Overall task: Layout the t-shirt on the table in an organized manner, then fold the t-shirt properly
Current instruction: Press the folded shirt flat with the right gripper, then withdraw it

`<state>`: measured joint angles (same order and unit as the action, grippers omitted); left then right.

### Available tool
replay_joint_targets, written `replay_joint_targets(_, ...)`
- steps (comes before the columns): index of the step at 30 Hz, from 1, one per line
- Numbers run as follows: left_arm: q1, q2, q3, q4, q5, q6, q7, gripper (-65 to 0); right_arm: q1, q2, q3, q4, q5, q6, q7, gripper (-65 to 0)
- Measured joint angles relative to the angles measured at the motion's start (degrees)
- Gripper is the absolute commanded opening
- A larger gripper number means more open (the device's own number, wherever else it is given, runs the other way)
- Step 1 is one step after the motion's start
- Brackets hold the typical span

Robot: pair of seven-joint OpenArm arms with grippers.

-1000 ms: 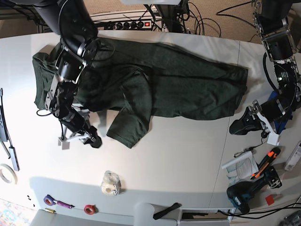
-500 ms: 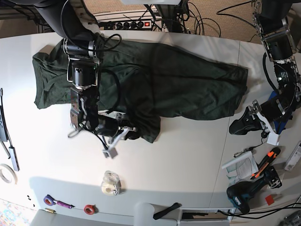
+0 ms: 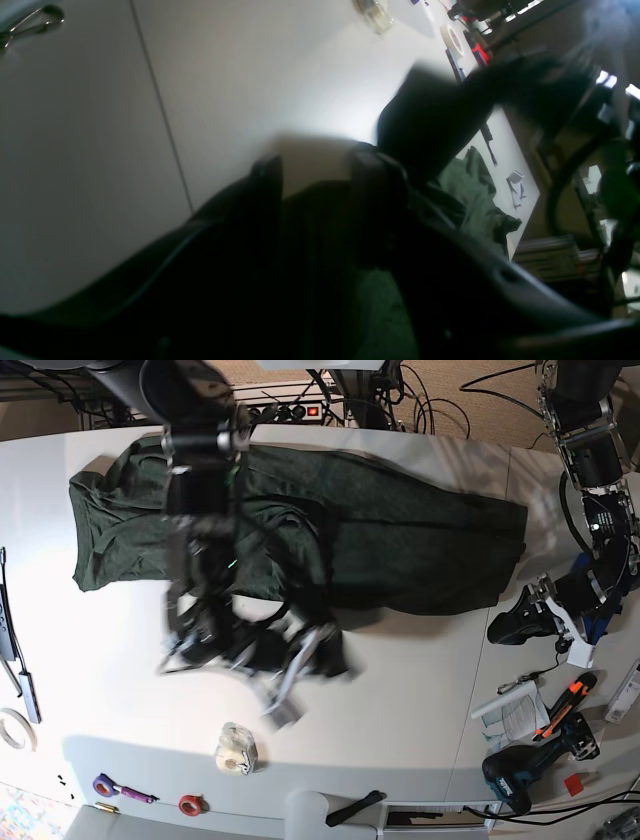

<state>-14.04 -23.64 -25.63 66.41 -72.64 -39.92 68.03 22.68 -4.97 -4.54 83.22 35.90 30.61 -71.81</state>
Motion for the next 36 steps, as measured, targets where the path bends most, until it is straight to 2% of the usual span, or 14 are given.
replay_joint_targets(3,-0.07,0.0,0.0,0.0,0.0,0.0,0.0,-40.7,-3.76,-2.1,-7.52,-0.02,0.04,0.37,0.07,-65.0)
replay_joint_targets(6,-0.04,-0.02,-0.02,-0.02,0.02,0.0,0.02,-40.7,-5.25,-2.82,-15.47,-0.02,-0.22,0.74,3.02,-65.0)
replay_joint_targets(12,-0.07,0.0,0.0,0.0,0.02,0.0,0.0,-40.7,-5.07,-2.47,-27.61,0.02,-7.74,0.7,9.05,-65.0)
replay_joint_targets(16,-0.07,0.0,0.0,0.0,0.02,0.0,0.0,-40.7,-5.07,-2.51,-32.79,0.02,-11.93,0.74,13.18,-65.0)
replay_joint_targets(20,-0.07,0.0,0.0,0.0,0.04,0.0,0.0,-40.7,-5.05,-2.49,-35.15,0.02,-12.74,0.72,18.14,-65.0)
replay_joint_targets(25,-0.04,0.0,0.0,0.0,0.04,0.0,0.0,-40.7,-5.05,-2.49,-35.28,0.02,-12.94,0.72,18.64,-65.0)
replay_joint_targets(29,-0.04,0.0,0.0,0.0,0.04,0.02,-0.44,-40.7,-5.05,-2.49,-35.28,0.02,-12.92,0.72,22.4,-65.0)
replay_joint_targets(34,-0.04,0.0,0.0,0.0,0.04,0.0,-0.44,-40.7,-5.05,-2.47,-35.28,0.02,-12.94,0.72,22.56,-65.0)
replay_joint_targets(36,-0.04,0.0,0.0,0.0,0.04,0.02,-0.44,-40.7,-5.05,-2.51,-35.3,0.02,-12.9,0.74,20.98,-65.0)
